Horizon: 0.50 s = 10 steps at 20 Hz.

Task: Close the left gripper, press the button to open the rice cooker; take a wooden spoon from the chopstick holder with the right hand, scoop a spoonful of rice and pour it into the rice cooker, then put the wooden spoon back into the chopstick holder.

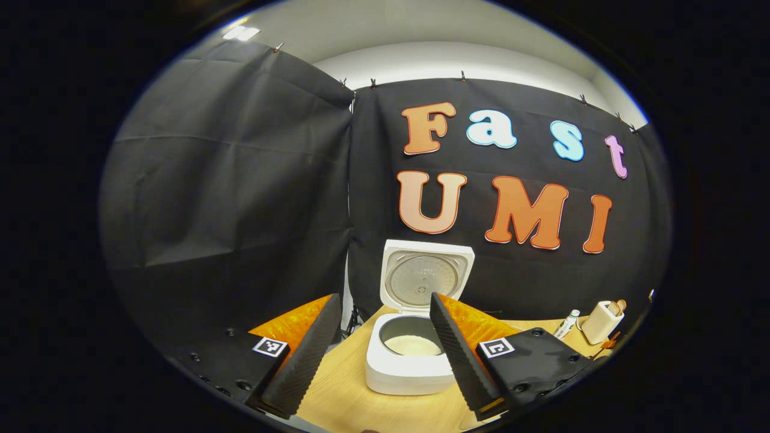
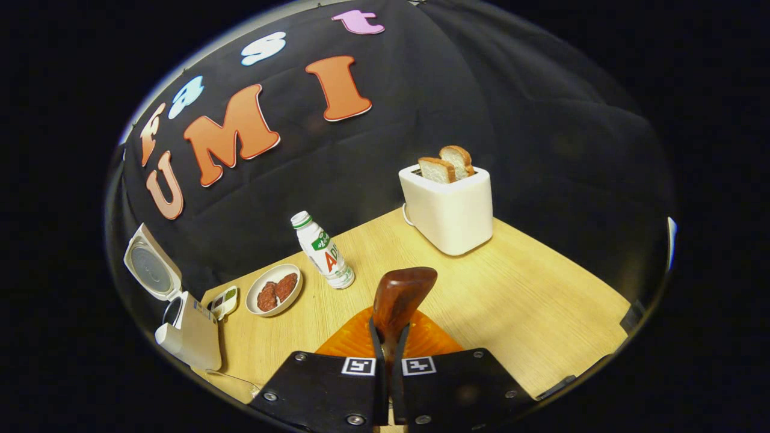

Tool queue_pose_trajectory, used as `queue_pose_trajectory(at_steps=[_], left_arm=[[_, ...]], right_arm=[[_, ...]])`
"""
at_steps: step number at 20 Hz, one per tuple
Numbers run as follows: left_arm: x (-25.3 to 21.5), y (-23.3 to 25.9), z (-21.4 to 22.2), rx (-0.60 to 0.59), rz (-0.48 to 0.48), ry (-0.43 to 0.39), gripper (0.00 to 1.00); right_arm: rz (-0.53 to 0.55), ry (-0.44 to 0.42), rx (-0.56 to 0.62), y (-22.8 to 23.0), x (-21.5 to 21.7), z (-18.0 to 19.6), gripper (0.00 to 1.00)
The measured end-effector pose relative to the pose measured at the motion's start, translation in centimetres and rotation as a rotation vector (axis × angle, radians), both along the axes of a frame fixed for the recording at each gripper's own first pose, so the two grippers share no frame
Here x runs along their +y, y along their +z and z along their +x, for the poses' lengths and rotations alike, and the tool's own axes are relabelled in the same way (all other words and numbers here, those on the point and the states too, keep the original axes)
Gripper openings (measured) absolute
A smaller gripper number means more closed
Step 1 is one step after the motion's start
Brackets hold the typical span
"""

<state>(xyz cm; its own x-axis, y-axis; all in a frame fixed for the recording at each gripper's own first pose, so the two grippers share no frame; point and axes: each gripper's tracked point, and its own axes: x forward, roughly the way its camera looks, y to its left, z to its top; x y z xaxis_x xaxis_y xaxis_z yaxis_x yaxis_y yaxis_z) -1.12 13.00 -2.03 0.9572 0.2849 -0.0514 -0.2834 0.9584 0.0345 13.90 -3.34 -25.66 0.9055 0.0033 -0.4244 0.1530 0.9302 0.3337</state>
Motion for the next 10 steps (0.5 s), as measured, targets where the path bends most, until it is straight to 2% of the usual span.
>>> queue_pose_trajectory(at_steps=[6, 10], left_arm=[[1.0, -0.1, 0.2, 0.007, -0.018, -0.029, 1.0], [1.9, -0.5, 0.5, 0.02, -0.001, -0.046, 1.0]], right_arm=[[-0.129, 0.025, -0.107, 6.3, 1.5, -2.0, 0.01], [-0.141, 0.115, -0.184, 10.5, 5.6, -4.5, 0.02]])
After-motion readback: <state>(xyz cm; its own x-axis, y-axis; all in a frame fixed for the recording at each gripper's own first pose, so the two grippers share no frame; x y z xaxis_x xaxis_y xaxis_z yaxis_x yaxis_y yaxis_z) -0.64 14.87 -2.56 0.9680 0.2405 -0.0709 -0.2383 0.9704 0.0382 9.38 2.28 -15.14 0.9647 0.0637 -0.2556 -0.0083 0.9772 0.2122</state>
